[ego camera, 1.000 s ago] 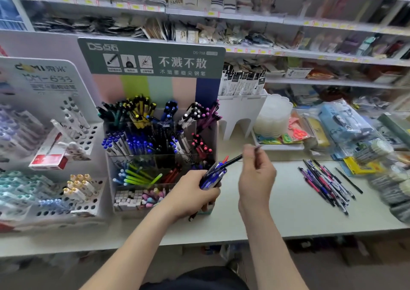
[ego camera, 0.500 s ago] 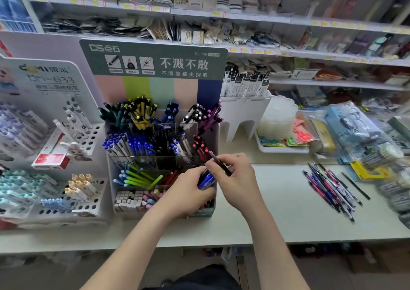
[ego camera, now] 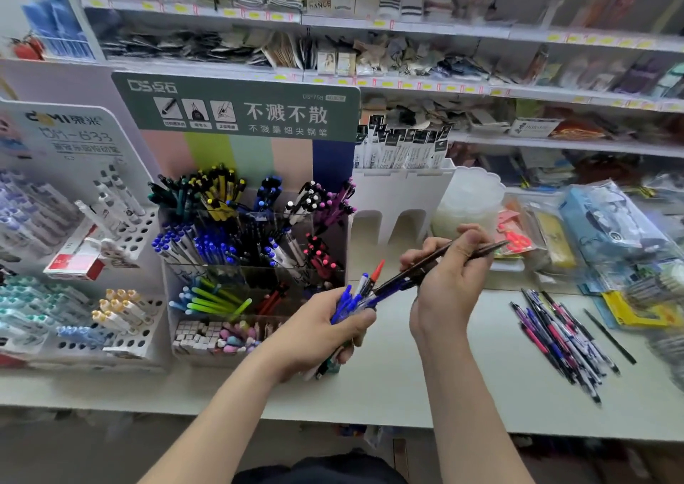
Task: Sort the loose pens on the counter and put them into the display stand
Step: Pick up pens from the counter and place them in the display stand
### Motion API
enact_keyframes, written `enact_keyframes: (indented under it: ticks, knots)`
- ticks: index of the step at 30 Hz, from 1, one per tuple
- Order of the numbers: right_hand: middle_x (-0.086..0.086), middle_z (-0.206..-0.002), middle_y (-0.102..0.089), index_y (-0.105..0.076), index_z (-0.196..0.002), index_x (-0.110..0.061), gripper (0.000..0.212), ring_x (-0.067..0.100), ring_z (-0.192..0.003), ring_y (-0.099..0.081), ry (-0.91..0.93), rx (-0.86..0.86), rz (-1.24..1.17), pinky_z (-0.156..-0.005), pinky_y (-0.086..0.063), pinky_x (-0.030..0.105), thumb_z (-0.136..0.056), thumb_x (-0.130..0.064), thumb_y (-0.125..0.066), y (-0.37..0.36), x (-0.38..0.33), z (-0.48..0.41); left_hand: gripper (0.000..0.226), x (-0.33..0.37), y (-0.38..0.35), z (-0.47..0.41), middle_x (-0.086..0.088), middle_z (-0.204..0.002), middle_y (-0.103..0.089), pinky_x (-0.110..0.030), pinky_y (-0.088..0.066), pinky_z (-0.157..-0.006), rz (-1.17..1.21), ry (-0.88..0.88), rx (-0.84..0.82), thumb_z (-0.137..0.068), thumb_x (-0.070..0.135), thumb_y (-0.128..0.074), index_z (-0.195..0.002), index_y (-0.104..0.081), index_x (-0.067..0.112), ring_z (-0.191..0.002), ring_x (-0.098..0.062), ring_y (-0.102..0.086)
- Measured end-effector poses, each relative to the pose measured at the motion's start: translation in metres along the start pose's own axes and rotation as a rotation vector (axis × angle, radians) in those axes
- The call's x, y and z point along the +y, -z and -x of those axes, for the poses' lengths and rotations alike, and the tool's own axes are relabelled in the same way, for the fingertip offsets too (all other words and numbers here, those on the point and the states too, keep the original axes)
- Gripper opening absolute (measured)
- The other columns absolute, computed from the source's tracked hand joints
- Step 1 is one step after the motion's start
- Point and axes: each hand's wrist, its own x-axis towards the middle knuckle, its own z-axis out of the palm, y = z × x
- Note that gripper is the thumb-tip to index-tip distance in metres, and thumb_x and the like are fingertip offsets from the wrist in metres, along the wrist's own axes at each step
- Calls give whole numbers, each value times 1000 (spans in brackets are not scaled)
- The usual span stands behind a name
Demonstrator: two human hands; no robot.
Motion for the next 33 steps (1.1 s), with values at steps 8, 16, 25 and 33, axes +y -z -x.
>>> enact_keyframes:
  ticks: [8, 16, 25, 33]
  knots:
    - [4, -63, -44, -46, -109, -21, 24, 22, -47, -46, -93, 77, -105, -50, -45, 30, -116, -41, -34, 17, 2, -28, 28, -16, -13, -13, -7, -76, -57, -30, -39, -51, 88, 99, 54, -109, 31, -59, -110, -56, 4, -53, -20, -46]
    - [5, -68, -52, -79, -102, -23, 10, 11, -57, -46, -204, -617, 513, -54, -42, 22, -102, -19, -70, 25, 23, -6, 33, -7, -10, -21, -8, -78, -55, -25, -38, -45, 209, 65, 145, -109, 32, -59, -118, -61, 0, -51, -18, -44]
    - [2, -73, -53, -80, -95, -29, 13, 12, -62, -49, -267, -684, 592, -57, -44, 19, -97, -17, -74, 13, 28, 0, 30, 4, 26, -8, -12, -77, -55, -24, -41, -46, 122, 103, -1, -109, 36, -59, -114, -66, 8, -49, -19, -47]
    - [-6, -65, -42, -42, -95, -22, 20, 7, -47, -33, -286, -88, 156, -42, -29, 22, -113, -27, -46, -21, 31, 18, 30, -5, 61, 17, -12, -75, -53, -27, -39, -47, 95, 91, -50, -109, 28, -60, -105, -48, 1, -47, -20, -45]
